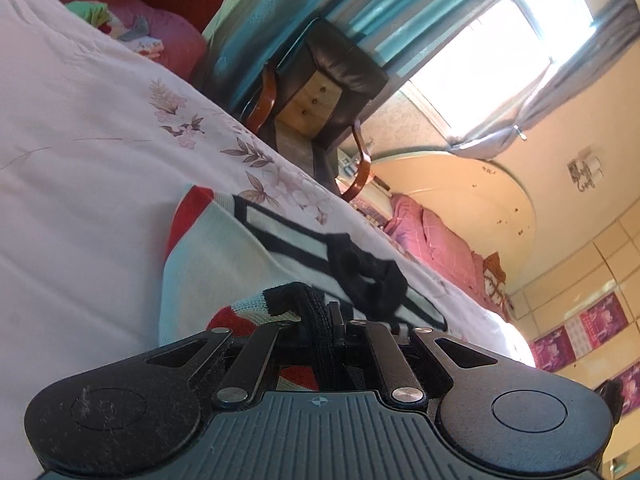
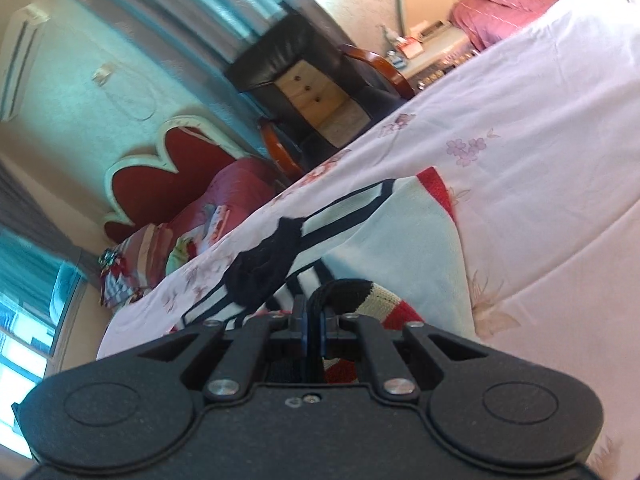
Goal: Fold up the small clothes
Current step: 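Carry the held hem over the strip toward the collar with both tools, then lay the hem onto the collar and open both tools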
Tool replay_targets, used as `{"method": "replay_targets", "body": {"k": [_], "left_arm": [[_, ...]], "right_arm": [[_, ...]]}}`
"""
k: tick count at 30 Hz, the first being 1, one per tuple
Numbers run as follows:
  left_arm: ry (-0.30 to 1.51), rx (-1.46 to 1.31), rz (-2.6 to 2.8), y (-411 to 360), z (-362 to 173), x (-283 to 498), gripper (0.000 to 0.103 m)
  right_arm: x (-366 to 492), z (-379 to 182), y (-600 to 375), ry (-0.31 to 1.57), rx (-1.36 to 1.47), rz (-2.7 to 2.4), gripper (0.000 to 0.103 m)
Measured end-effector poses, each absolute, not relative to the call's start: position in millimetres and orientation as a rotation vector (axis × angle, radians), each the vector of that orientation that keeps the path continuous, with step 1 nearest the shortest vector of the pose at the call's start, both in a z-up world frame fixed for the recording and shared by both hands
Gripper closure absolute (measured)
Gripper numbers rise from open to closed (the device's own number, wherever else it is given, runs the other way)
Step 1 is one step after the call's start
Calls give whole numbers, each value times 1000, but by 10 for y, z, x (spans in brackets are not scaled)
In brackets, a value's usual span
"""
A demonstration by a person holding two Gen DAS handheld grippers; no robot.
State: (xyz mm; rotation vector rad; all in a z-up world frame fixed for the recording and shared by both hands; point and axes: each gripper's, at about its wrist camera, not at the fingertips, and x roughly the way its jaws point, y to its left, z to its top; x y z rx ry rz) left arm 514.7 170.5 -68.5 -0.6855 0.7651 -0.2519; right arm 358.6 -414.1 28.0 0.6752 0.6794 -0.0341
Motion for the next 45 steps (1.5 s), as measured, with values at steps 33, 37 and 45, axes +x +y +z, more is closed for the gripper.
{"method": "replay_targets", "body": {"k": [33, 37, 45], "left_arm": [[759, -353, -351, 1530, -851, 6119, 44], [810, -141, -319, 1264, -885, 6177, 46], [811, -36, -320, 1054, -918, 6092, 97]], "right_arm": [[4537, 34, -4500, 623, 527, -62, 62], [4650, 2, -4225, 689, 325, -45, 63], [4765, -215, -3703, 748, -75, -129, 71]]}}
